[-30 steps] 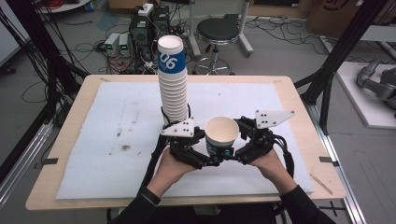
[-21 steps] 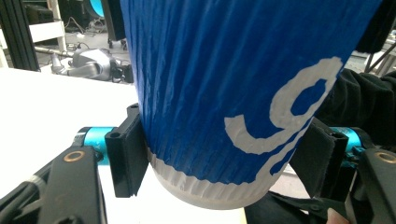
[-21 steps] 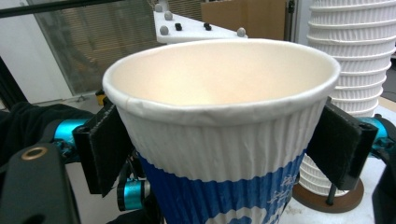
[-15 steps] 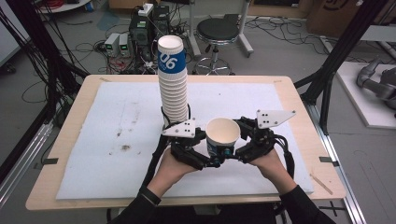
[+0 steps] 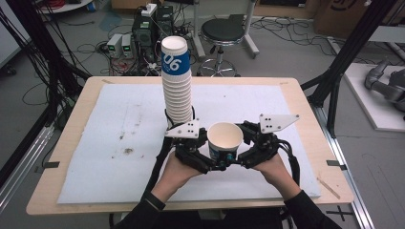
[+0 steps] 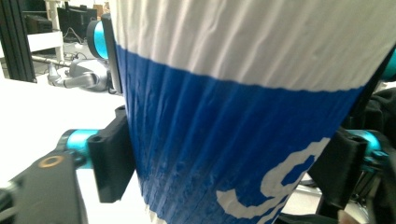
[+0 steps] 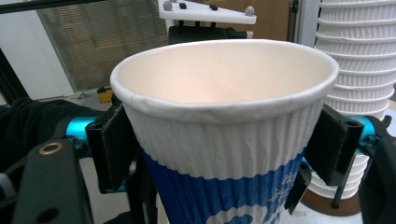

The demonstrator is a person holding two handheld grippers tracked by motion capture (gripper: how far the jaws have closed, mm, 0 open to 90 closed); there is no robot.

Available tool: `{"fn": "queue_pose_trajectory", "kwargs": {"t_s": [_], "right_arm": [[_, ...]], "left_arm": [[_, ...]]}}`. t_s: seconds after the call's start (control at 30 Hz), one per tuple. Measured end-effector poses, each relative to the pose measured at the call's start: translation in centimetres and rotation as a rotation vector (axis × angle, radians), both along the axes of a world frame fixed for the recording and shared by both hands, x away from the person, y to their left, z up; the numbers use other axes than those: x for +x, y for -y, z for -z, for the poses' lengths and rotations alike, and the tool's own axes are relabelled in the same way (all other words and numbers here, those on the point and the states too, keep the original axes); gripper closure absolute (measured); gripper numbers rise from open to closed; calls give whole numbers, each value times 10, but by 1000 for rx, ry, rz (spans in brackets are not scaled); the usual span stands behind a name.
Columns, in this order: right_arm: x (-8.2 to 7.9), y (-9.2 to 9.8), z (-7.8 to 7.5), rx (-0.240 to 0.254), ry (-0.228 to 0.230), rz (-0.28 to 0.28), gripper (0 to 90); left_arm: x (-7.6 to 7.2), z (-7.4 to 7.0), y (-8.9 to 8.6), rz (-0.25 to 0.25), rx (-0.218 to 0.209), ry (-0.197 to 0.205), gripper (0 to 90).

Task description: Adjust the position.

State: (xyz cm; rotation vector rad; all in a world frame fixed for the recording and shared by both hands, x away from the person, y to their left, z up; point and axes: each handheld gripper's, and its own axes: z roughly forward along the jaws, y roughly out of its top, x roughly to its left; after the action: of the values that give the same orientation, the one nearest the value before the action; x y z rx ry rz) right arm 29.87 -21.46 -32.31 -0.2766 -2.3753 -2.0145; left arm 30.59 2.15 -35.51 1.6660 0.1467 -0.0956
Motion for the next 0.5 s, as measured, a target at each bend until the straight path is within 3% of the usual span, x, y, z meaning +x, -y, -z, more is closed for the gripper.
{"fn": "queue_pose_trajectory", "kwargs": {"t_s": [0.23,0.5], "right_arm": [[1,0,0,-3,2,-4,196],[1,1,-1,19,-31,-19,177]], "left_arm": [[-1,0,0,1,11,10,260],[-1,0,2,-3,30,24,262]]}}
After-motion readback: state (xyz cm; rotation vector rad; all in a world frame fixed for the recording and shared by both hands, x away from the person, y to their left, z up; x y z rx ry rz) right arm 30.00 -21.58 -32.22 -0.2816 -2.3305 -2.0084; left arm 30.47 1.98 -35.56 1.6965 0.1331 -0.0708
